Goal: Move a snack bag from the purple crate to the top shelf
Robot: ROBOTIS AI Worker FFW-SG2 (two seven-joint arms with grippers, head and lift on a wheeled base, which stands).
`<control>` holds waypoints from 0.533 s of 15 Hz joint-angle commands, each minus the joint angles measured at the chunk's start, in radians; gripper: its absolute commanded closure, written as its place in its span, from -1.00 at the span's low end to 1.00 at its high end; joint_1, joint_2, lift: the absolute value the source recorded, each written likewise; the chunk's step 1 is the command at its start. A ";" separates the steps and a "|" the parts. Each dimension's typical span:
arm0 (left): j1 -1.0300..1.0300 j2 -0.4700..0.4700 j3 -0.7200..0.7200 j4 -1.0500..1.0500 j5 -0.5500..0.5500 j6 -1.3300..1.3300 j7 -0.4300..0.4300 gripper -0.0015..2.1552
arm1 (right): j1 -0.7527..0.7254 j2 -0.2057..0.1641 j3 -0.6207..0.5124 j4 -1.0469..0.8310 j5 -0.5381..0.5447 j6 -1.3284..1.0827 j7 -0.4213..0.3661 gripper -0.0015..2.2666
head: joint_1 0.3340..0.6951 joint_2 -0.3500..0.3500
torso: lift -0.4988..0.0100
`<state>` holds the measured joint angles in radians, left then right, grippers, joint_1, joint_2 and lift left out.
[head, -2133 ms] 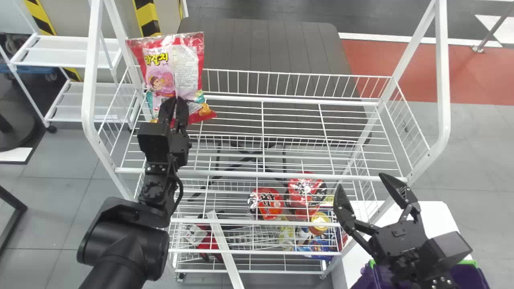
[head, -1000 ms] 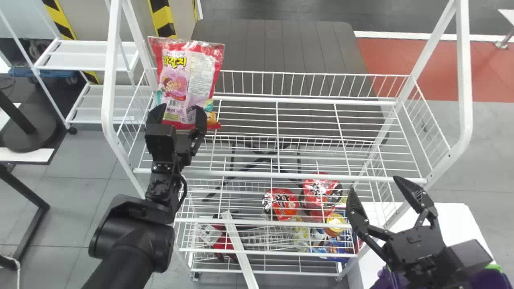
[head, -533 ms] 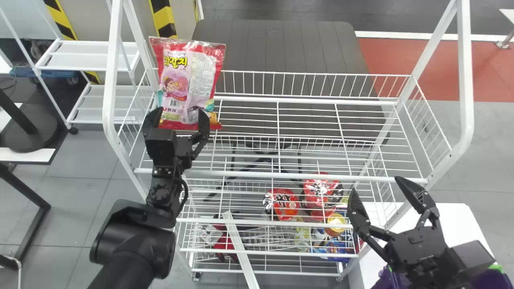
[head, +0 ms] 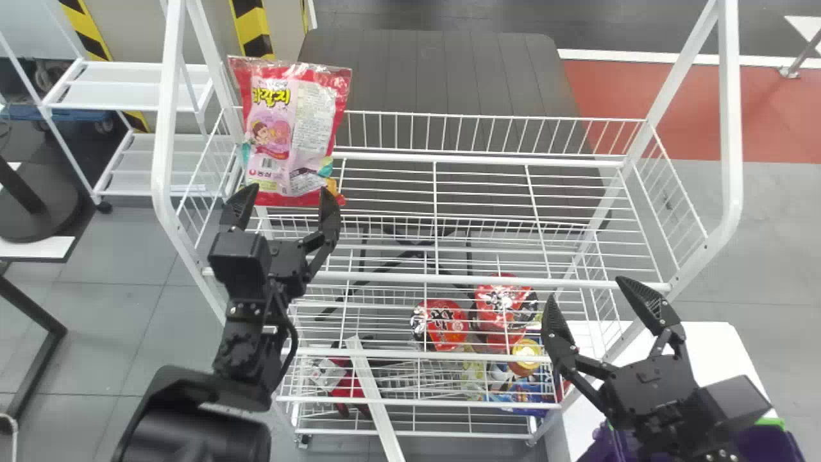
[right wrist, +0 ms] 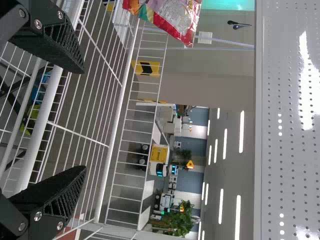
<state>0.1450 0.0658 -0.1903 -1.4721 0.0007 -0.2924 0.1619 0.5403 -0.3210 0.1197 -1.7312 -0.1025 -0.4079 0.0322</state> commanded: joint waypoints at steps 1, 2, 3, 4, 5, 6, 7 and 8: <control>0.140 0.005 0.028 -0.205 0.002 0.049 -0.013 -0.88 | 0.003 -0.001 0.000 -0.024 0.003 0.011 0.000 -0.87 | 1.00 -0.14 | 0.96; 0.197 0.008 0.049 -0.269 0.004 0.056 -0.009 -0.88 | 0.009 -0.001 0.000 -0.034 0.003 0.015 0.000 -0.87 | 1.00 -0.14 | 0.96; 0.240 0.008 0.054 -0.307 0.005 0.059 -0.004 -0.88 | 0.018 -0.001 0.000 -0.045 0.004 0.015 0.000 -0.87 | 1.00 -0.12 | 0.96; 0.280 0.008 0.071 -0.338 0.009 0.059 -0.001 -0.88 | 0.026 -0.004 -0.003 -0.053 0.004 0.015 0.000 -0.87 | 1.00 -0.10 | 0.96; 0.323 0.008 0.083 -0.367 0.018 0.059 -0.004 -0.88 | 0.036 -0.004 -0.011 -0.064 0.003 0.018 -0.002 -0.87 | 1.00 -0.05 | 0.96; 0.367 0.008 0.094 -0.398 0.022 0.059 -0.004 -0.88 | 0.044 -0.006 -0.020 -0.070 0.001 0.021 -0.002 -0.87 | 1.00 -0.03 | 0.96; 0.412 0.008 0.094 -0.428 0.022 0.056 0.010 -0.88 | 0.053 -0.004 -0.026 -0.079 -0.002 0.027 -0.003 -0.87 | 1.00 -0.01 | 0.96; 0.447 0.008 0.095 -0.450 0.022 0.049 0.013 -0.88 | 0.066 -0.004 -0.032 -0.091 -0.005 0.027 -0.005 -0.87 | 1.00 0.00 | 0.96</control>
<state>0.5331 0.0737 -0.0981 -1.8836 0.0217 -0.2351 0.1714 0.5890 -0.3254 0.0973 -1.8060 -0.1035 -0.3844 0.0289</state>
